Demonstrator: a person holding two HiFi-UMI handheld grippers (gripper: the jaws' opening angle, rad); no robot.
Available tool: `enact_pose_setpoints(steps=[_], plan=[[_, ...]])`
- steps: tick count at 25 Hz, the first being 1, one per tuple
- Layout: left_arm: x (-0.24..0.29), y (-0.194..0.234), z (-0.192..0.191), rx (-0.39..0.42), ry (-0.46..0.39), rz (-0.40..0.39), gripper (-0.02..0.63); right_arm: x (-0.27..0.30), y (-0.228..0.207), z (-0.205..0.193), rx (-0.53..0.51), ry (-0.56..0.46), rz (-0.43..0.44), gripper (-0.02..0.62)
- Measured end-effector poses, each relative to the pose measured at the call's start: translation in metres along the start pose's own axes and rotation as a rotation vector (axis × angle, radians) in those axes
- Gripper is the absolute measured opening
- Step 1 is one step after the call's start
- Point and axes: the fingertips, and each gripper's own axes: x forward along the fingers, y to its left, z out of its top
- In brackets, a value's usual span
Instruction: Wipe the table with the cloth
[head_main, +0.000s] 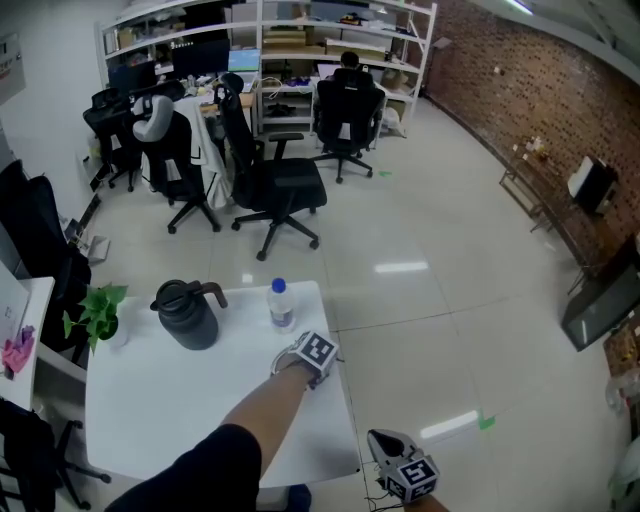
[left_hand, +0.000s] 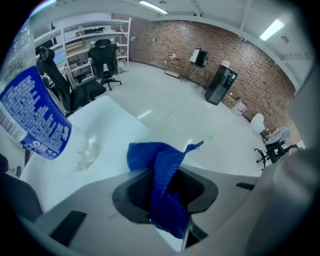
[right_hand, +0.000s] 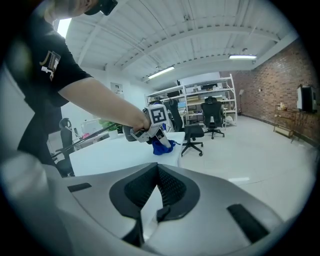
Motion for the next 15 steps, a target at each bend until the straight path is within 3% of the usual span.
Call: enact_pose_setpoints(steps=[3, 8, 12, 15], plan=[[-0.013, -0.001, -0.009, 0.02, 0.023, 0.019, 0.109, 0.003, 0.005, 0.002, -0.013, -0.003, 0.01, 0.013], [-0.042, -0.018, -0.041, 0.039, 0.054, -0.034, 0.109, 0.014, 0.012, 0.011, -0.037, -0.012, 0.042, 0.014], [-0.025, -0.031, -0.059, 0.031, 0.07, -0.073, 0.109, 0.022, 0.019, 0.019, -0.054, -0.023, 0.059, 0.013], [-0.012, -0.026, -0.048, 0.0, 0.046, -0.089, 0.109, 0.023, 0.019, 0.014, -0.044, -0.01, 0.059, 0.014]])
